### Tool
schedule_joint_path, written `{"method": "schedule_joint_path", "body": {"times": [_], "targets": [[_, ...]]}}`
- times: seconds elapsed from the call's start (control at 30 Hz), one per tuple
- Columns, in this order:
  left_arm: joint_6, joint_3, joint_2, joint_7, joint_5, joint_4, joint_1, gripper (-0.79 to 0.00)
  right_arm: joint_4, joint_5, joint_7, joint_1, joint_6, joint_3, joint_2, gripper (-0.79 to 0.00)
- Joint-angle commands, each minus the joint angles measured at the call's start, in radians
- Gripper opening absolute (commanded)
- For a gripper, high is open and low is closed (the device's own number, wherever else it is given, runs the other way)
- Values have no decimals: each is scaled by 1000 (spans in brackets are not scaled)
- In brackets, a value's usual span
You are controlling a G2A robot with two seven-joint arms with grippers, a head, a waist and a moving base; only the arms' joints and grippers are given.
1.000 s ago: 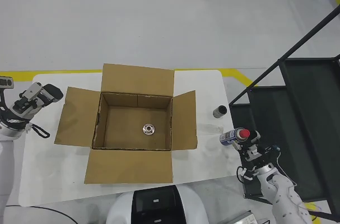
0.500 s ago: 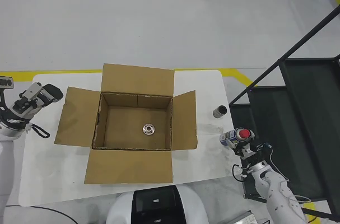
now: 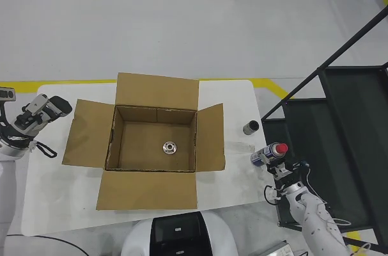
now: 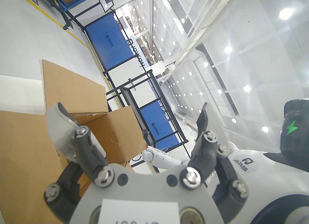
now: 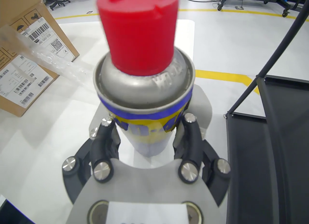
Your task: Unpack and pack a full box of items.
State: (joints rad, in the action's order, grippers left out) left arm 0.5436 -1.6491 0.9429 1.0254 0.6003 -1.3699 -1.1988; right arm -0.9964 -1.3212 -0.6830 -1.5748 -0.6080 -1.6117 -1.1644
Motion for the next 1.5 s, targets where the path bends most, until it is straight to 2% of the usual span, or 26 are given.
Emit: {"method": "schedule_joint_path", "body": {"times": [0.0,0.2,0.4,0.57,0.7,0.87,1.03,1.13,1.27,1.4,1.47], "targets": [[0,0,0,0,0,0,0,0,-6,3,-6,-3,-12,-2,2,-785],[0,0,0,0,0,0,0,0,-97,17,-63,-66,-67,-46,14,-785],[0,0,0,0,0,0,0,0,-361,21,-88,-217,-106,-139,32,-785],[0,0,0,0,0,0,0,0,-648,65,-10,-335,-138,-208,39,-785],[0,0,0,0,0,0,0,0,-831,122,100,-373,-164,-215,40,-785],[0,0,0,0,0,0,0,0,-976,211,248,-335,-149,-157,38,-785],[0,0,0,0,0,0,0,0,-1032,298,447,-248,-161,-45,39,-785],[0,0,0,0,0,0,0,0,-1011,406,590,-176,-164,40,39,-785],[0,0,0,0,0,0,0,0,-944,565,776,-45,-91,133,37,-785],[0,0,0,0,0,0,0,0,-903,679,889,43,-33,200,32,-785],[0,0,0,0,0,0,0,0,-901,683,896,47,-31,203,32,-785]]}}
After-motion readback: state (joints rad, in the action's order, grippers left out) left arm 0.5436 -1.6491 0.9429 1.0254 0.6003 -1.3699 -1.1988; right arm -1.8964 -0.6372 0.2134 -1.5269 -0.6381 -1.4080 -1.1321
